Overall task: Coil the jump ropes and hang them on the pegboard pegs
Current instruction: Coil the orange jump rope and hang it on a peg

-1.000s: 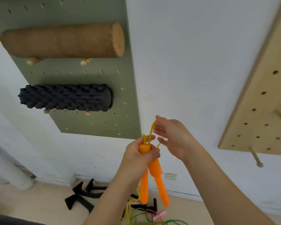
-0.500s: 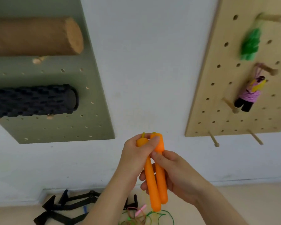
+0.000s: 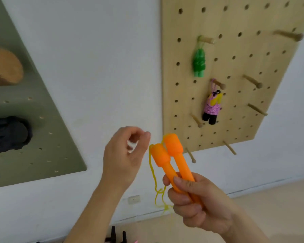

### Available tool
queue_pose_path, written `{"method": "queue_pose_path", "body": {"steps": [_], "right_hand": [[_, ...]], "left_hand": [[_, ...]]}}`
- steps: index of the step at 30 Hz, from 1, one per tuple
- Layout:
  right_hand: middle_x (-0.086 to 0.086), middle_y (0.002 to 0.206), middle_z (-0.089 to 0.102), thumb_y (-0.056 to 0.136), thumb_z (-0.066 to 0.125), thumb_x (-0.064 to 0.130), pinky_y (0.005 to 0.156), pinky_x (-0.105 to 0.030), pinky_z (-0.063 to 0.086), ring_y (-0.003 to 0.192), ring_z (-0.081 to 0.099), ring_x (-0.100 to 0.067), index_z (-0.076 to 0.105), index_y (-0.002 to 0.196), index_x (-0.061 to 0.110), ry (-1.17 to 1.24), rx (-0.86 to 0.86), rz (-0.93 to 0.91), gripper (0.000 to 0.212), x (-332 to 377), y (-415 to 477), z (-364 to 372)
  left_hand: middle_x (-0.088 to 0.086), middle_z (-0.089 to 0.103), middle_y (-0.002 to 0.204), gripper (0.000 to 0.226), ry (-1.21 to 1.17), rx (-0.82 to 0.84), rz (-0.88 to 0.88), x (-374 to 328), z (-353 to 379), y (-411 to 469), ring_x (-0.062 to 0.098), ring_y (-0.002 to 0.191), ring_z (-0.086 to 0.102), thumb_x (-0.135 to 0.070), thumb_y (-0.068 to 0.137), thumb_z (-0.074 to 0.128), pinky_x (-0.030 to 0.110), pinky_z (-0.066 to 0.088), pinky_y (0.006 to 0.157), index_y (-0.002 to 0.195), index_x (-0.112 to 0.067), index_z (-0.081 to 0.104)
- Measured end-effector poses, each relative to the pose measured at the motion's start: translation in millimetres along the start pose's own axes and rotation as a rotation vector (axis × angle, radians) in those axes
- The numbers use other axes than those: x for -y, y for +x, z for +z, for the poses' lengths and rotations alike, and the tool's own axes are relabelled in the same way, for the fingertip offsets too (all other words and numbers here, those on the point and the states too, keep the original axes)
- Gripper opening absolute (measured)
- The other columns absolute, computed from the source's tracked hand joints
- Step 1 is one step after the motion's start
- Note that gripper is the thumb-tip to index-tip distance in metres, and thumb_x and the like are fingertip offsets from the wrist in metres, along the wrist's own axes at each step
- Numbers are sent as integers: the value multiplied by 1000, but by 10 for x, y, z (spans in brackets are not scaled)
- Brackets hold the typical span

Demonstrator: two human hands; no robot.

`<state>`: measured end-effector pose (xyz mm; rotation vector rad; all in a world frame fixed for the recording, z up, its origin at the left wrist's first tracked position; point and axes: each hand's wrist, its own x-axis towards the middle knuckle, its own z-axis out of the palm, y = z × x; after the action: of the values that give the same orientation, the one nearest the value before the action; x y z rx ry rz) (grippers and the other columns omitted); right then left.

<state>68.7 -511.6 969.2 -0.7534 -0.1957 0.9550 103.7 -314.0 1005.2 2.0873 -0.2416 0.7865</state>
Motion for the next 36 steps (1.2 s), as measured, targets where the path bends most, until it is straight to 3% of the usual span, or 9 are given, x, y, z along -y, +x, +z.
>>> {"method": "queue_pose_path", "body": {"steps": [2,5,9,12,16,20,25,31,36], "right_hand": [[-1,64,36,90,67,23,37,-13,32,42,32,-4,63,101,11,21,51,41,17,105,-275,-144],[-3,63,37,91,65,21,37,-14,32,42,33,-6,66,102,9,39,57,43,16,276,-706,-327],[-5,62,39,86,70,23,38,-15,26,43,28,-9,67,97,9,-179,-262,-56,18,488,-1241,-490],[-4,60,41,90,64,23,41,-18,24,44,29,-12,60,103,5,-394,-450,-145,23,601,-1561,-585],[-3,60,32,83,70,23,37,-12,23,39,23,-7,70,88,12,-96,-393,-308,12,740,-1893,-735],[-1,58,35,90,62,17,37,-13,20,40,24,-7,57,97,7,-45,-563,-457,13,897,-2039,-984],[2,59,50,96,53,15,47,-25,33,46,40,-12,52,81,11,-736,-1126,-547,16,988,-1962,-1358],[10,66,36,98,42,14,44,-23,22,51,34,-6,31,98,22,-1603,-1326,-264,13,998,-1859,-1545],[4,65,28,91,40,6,44,-24,18,62,43,-23,26,95,17,-1986,-1282,-80,18,1139,-1884,-1527]], "left_hand": [[-13,65,108,49,-364,253,15,-247,310,78,5,105,61,-65,86,46,23,47,87,113,-27,61],[-1,69,84,53,-518,574,-79,-668,829,111,6,79,66,-52,93,33,15,49,69,106,-16,69],[11,67,67,59,-476,497,-167,-1019,1502,97,18,62,62,-54,92,46,23,49,57,83,-2,71],[13,46,63,64,-641,518,-448,-1201,1913,87,24,59,44,-66,71,66,31,41,58,65,-3,52],[-5,30,43,47,-864,487,-587,-1539,2367,-34,8,38,23,-46,88,52,21,16,41,48,-22,49],[2,42,56,28,-687,509,-451,-1664,2806,-303,15,53,35,-24,102,43,30,27,51,80,-11,56],[-3,65,87,34,258,782,116,-1631,2966,-367,19,80,62,-17,99,39,39,51,72,130,-31,37],[4,62,104,19,784,790,552,-1801,2859,-291,22,90,62,-18,100,42,31,38,66,119,-16,46],[2,65,81,18,531,747,663,-1711,2720,-217,24,70,63,-7,84,63,35,48,56,99,-17,61]]}}
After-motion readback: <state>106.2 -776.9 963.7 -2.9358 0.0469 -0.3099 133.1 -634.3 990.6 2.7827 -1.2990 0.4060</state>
